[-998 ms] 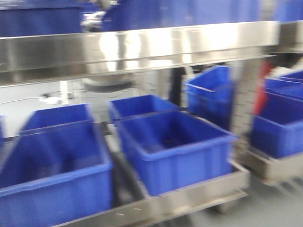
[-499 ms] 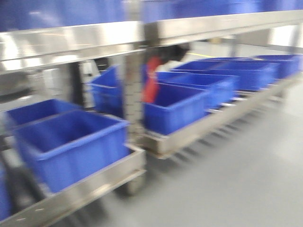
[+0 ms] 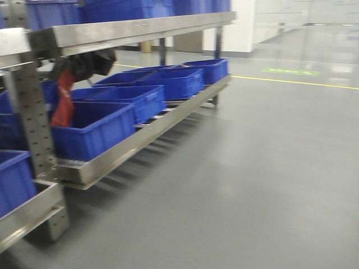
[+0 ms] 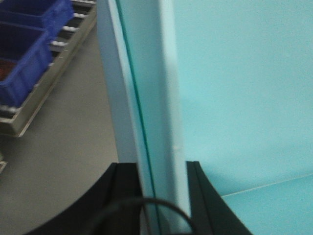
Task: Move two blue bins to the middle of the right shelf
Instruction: 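Turn the base away from the rack carrying the teal bin, then drive across the floor holding the teal bin in both grippers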
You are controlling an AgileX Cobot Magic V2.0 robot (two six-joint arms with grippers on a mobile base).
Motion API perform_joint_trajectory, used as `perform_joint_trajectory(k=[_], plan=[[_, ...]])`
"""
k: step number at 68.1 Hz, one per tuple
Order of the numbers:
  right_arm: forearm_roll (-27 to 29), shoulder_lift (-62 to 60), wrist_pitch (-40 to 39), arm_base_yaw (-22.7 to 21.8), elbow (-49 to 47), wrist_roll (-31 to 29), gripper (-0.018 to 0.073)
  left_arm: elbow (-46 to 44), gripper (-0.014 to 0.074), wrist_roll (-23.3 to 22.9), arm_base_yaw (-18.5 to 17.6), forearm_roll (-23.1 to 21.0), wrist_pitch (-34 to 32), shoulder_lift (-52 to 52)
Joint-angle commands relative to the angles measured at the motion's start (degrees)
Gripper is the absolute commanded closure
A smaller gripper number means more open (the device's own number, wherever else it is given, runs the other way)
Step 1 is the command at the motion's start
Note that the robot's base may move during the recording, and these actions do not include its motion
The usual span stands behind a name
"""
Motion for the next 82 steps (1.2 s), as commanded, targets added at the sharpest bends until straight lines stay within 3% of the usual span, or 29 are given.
perform_joint_trajectory(k=[1,82], plan=[[0.27,-0.97,-4.05,-0.18,-1.05,-0.11,0.0715,-0.92,0.0707,1.25,-0.27,-1.67,-5.26,-1.27],[0.27,-0.97,-4.05,-0.18,-1.05,-0.11,0.0715,-0.92,0.0707,1.25,-0.27,-1.67,-5.26,-1.27]])
